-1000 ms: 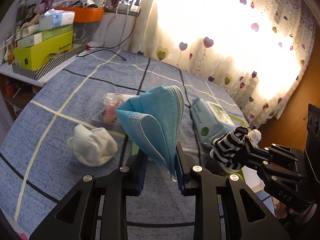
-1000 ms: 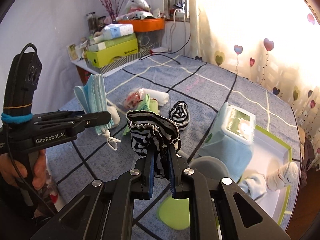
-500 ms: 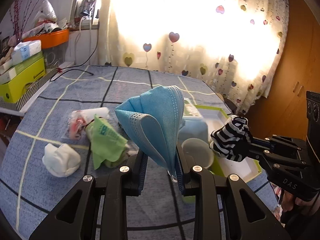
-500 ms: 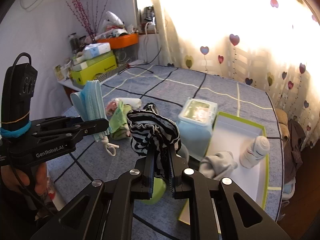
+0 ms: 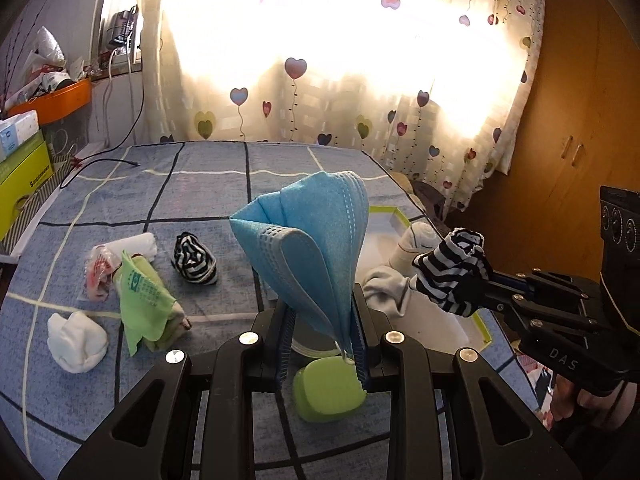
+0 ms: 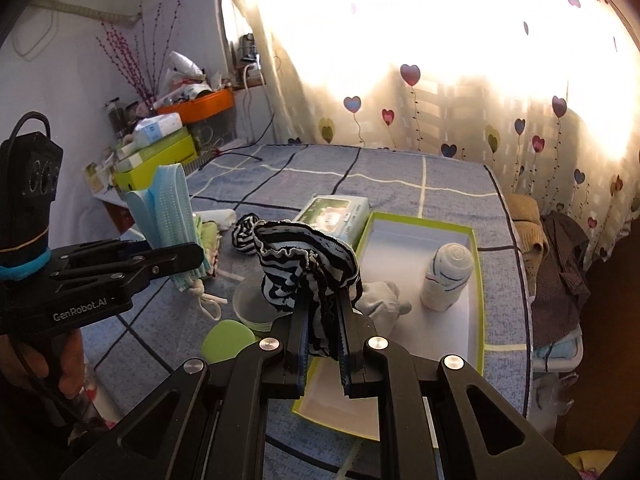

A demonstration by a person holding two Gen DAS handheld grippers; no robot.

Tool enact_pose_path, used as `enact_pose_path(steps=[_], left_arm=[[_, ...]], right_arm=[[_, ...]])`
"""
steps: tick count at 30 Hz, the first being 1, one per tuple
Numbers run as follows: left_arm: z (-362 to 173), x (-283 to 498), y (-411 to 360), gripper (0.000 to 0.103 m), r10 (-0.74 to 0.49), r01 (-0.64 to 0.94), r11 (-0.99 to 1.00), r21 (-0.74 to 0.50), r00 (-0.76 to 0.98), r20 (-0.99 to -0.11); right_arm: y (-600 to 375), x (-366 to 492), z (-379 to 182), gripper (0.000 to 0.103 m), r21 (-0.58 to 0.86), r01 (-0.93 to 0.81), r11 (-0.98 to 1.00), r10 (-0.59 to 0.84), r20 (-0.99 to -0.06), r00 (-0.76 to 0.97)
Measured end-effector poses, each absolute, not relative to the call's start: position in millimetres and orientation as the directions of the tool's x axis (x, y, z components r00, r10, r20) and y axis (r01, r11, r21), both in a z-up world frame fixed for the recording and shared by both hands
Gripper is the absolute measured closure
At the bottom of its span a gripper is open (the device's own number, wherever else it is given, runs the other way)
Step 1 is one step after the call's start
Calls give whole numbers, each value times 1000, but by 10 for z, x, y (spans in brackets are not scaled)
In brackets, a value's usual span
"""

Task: Organize soft objects
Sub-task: 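Carry the mask in the left tool while the right tool carries the striped sock to the tray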

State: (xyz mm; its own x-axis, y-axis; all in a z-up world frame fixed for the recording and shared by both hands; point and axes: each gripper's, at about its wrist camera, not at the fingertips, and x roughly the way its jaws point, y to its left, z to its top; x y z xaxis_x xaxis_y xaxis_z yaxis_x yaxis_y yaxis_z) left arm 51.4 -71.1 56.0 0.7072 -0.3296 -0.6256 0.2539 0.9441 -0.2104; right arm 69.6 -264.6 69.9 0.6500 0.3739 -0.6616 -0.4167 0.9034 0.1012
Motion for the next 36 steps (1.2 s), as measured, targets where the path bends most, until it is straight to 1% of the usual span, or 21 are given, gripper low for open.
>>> enact_pose_path(steps=[8, 16, 24, 27, 36], left_arm=[[535, 551, -1083, 76, -370, 322, 926, -197, 669, -645], [463, 600, -1344, 76, -411, 374, 904, -207, 625, -664], [382, 653, -1380, 76, -407, 368, 905, -213, 607, -683], [312, 665, -1460, 76, -425, 387, 894, -225, 576, -698], [107, 701, -1702, 76, -442, 417, 876, -242, 498, -746]], right_arm=[[-3009, 702, 652, 91, 119, -350, 929, 337, -662, 669], [-3214, 748, 565, 91, 124, -309, 943, 307, -684, 662], [-3204, 863, 315, 91, 138, -311, 940, 308, -733, 606], [-3215, 898, 242, 91, 138, -302, 943, 299, -748, 592], [-3325, 899, 166, 91, 132, -270, 954, 272, -762, 588]])
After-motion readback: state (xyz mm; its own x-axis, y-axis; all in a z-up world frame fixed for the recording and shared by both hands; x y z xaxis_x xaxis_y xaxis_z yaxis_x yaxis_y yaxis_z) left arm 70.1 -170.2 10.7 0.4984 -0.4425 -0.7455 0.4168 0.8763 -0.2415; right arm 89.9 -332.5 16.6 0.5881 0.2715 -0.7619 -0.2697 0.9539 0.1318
